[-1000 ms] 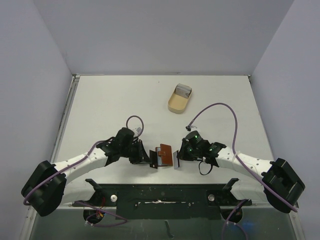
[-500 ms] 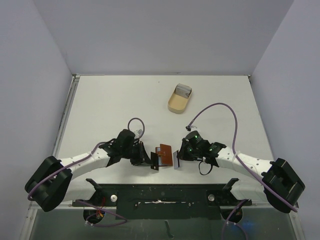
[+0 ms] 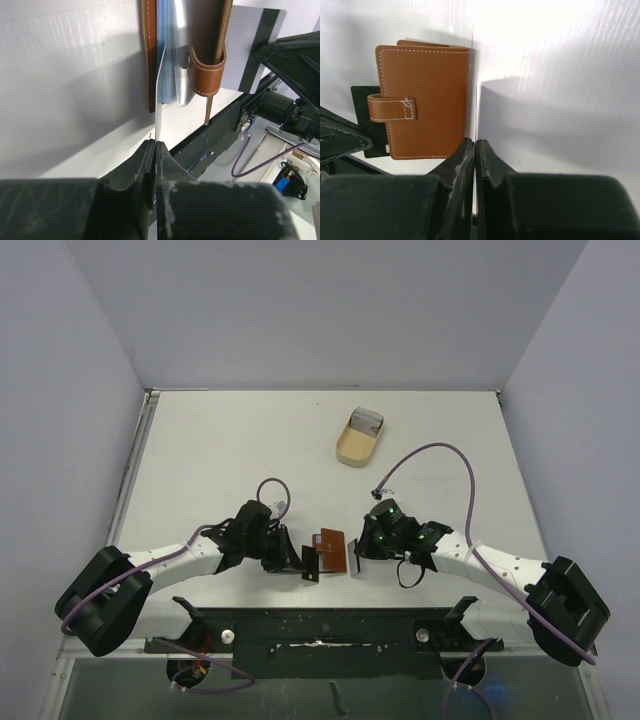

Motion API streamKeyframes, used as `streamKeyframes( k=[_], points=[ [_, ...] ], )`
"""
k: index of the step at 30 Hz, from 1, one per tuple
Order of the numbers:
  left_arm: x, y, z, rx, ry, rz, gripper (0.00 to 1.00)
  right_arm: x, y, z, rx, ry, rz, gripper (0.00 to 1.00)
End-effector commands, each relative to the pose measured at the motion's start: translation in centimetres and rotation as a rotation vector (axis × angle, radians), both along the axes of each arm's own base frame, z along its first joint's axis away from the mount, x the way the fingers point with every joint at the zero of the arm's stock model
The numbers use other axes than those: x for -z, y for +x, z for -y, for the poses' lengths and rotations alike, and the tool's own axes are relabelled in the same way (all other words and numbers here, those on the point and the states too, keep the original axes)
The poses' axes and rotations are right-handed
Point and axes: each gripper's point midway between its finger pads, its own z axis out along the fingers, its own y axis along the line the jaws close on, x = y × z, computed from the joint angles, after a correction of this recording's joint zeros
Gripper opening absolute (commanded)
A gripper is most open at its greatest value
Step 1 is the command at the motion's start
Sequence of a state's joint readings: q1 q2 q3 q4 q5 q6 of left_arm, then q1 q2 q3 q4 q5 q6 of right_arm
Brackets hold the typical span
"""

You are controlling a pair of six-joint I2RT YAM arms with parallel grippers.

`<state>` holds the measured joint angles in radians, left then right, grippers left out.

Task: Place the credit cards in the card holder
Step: Adjust the card holder at the center of the board.

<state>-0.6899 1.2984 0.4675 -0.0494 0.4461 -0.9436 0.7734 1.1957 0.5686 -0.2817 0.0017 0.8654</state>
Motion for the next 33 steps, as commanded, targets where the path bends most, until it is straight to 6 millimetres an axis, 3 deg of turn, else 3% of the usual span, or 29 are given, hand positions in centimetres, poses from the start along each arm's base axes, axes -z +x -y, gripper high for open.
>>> streamKeyframes(
  k=[1, 5, 9, 15, 24, 33],
  points=[
    [-0.8, 0.7, 0.6, -0.001, -0.040, 0.028, 0.00, -3.8, 2.2, -0.3, 0.020, -0.012, 0.103, 0.00],
    [-0.7, 0.7, 0.6, -0.002, -0.036, 0.026, 0.00, -4.6, 2.5, 0.3, 0.032, -0.045, 0.117, 0.00],
    [-0.7, 0.8, 0.6, -0.008, -0.036, 0.024, 0.00, -4.9, 2.6, -0.8, 0.007, 0.006, 0.130, 0.00],
    [-0.9, 1.0, 0.6, -0.017, -0.030, 0.022, 0.00, -3.5, 3.0, -2.0, -0.003, -0.012, 0.085, 0.00],
    [-1.4, 1.5, 1.5, -0.022, -0.065, 0.017, 0.00, -2.0, 2.6, -2.0, -0.009, -0.070, 0.056, 0.00],
    [-4.1, 1.7, 3.3, 0.030, -0.204, 0.056, 0.00, -1.5, 1.8, -2.1, -0.024, -0.067, 0.044, 0.00]
  ],
)
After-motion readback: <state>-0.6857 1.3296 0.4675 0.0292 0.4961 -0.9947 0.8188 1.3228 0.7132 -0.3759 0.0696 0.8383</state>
